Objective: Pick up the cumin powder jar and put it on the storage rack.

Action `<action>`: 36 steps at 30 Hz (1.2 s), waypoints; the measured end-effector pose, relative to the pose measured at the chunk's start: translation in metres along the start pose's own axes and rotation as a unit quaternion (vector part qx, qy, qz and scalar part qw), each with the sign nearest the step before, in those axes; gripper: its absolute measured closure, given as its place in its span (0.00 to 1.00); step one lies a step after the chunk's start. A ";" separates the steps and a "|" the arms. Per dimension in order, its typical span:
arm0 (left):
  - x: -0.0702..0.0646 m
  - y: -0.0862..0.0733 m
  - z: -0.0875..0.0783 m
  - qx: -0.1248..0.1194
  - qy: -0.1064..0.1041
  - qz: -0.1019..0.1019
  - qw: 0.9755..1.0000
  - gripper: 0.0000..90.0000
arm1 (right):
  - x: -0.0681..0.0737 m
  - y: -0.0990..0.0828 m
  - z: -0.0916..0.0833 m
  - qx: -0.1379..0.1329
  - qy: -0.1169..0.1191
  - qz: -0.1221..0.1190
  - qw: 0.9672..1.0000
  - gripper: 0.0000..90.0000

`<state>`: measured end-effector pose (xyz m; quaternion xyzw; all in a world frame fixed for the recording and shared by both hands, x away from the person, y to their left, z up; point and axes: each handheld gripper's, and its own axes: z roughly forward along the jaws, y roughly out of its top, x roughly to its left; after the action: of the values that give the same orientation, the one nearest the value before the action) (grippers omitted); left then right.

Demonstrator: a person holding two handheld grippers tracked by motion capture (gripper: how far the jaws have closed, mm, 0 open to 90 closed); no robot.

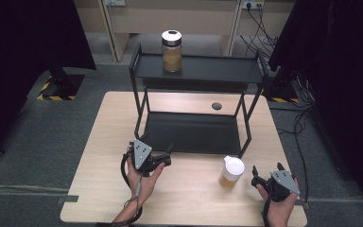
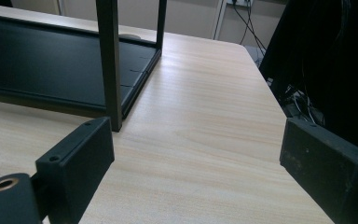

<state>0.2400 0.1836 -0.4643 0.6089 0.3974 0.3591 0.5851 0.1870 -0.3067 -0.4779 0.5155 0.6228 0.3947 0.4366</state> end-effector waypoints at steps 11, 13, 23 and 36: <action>-0.001 -0.016 -0.004 0.015 0.000 -0.005 1.000 0.02 | 0.001 0.000 0.000 0.000 -0.001 -0.002 1.000 0.11; -0.001 -0.018 -0.004 0.019 -0.001 -0.005 1.000 0.02 | 0.000 0.000 0.000 0.000 0.000 -0.003 1.000 0.11; 0.001 -0.031 -0.008 0.043 -0.003 -0.006 0.999 0.02 | 0.001 0.000 0.000 0.001 -0.001 -0.006 1.000 0.11; -0.001 -0.036 -0.006 0.067 -0.006 -0.006 0.998 0.03 | 0.000 0.000 0.000 -0.001 0.001 -0.004 1.000 0.11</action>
<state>0.2313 0.1852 -0.5002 0.6463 0.4207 0.3241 0.5479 0.1867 -0.3067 -0.4782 0.5119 0.6250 0.3940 0.4384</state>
